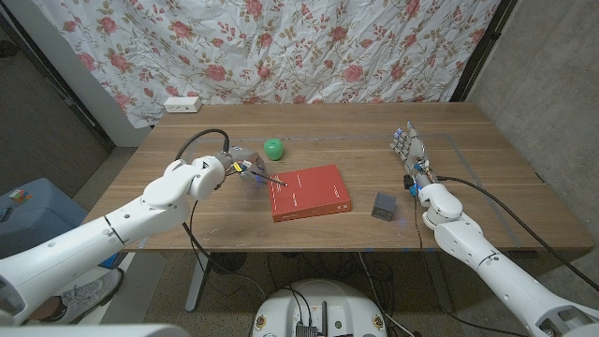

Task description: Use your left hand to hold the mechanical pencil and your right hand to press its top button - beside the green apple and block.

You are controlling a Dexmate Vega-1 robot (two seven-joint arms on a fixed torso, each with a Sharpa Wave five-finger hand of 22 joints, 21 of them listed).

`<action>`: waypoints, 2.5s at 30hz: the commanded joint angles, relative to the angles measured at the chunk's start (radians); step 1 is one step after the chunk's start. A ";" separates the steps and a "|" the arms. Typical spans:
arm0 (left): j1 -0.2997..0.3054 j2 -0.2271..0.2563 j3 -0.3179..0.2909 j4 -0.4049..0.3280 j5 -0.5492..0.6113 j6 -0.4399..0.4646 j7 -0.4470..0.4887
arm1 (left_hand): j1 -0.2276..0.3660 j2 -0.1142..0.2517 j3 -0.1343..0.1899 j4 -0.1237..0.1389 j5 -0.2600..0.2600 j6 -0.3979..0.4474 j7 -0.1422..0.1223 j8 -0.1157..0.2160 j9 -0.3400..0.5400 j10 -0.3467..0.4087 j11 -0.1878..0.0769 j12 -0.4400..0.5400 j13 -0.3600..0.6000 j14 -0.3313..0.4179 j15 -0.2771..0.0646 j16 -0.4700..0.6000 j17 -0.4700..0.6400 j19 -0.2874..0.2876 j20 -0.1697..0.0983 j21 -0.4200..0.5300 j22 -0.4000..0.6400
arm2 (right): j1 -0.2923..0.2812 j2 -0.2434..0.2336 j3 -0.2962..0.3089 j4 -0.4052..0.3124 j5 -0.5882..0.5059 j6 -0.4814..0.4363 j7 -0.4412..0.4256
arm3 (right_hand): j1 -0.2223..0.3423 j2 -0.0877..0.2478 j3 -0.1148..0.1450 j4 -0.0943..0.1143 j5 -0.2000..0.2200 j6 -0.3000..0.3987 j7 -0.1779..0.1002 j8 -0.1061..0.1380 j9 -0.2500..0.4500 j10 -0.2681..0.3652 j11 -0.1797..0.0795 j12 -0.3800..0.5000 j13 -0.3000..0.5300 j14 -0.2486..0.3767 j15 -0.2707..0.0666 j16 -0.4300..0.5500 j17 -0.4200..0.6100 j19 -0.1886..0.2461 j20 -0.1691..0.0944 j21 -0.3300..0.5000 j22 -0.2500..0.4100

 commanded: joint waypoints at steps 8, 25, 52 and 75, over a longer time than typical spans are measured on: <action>0.030 -0.010 0.002 -0.008 0.028 0.027 0.066 | 0.034 0.012 -0.025 0.002 0.005 0.077 0.007 0.005 0.004 0.066 -0.001 0.003 0.003 0.053 -0.162 0.000 0.005 0.050 -0.062 0.007 0.003 | -0.002 0.014 -0.006 0.003 -0.004 0.005 -0.011 | -0.010 0.006 0.010 0.002 0.003 0.017 -0.005 0.006 0.004 0.012 -0.005 0.010 0.000 0.006 -0.001 0.011 -0.002 0.004 0.004 0.004 0.002; 0.065 -0.017 -0.007 -0.022 0.045 0.058 0.125 | 0.074 0.018 -0.049 0.000 0.005 0.171 0.017 0.005 0.005 0.165 -0.001 0.007 0.003 0.112 -0.168 0.001 0.006 0.091 -0.069 0.005 0.004 | -0.004 0.014 -0.008 -0.002 -0.008 0.001 -0.016 | -0.014 0.007 0.013 0.002 0.004 0.027 -0.007 0.007 0.004 0.016 -0.005 0.011 0.001 0.009 -0.003 0.012 -0.005 0.007 0.005 0.005 0.002; 0.071 -0.034 0.006 -0.004 0.078 0.077 0.163 | 0.135 0.041 -0.058 -0.002 0.005 0.274 0.033 0.007 0.007 0.275 -0.003 0.010 0.005 0.177 -0.177 0.001 0.007 0.142 -0.076 0.007 0.004 | -0.005 0.014 -0.008 -0.003 -0.010 0.002 -0.017 | -0.018 0.009 0.021 0.001 0.005 0.045 -0.009 0.008 0.004 0.025 -0.006 0.012 0.001 0.017 -0.003 0.015 -0.009 0.013 0.004 0.006 0.002; 0.060 -0.048 0.016 0.015 0.092 0.077 0.181 | 0.169 0.062 -0.063 0.001 0.004 0.336 0.049 0.009 0.009 0.335 -0.003 0.010 0.006 0.207 -0.180 0.000 0.008 0.176 -0.080 0.011 0.006 | -0.009 0.013 -0.008 -0.008 -0.010 0.001 -0.019 | -0.024 0.007 0.026 0.001 0.005 0.054 -0.011 0.007 0.004 0.028 -0.006 0.011 0.001 0.020 -0.003 0.015 -0.012 0.015 0.005 0.005 0.002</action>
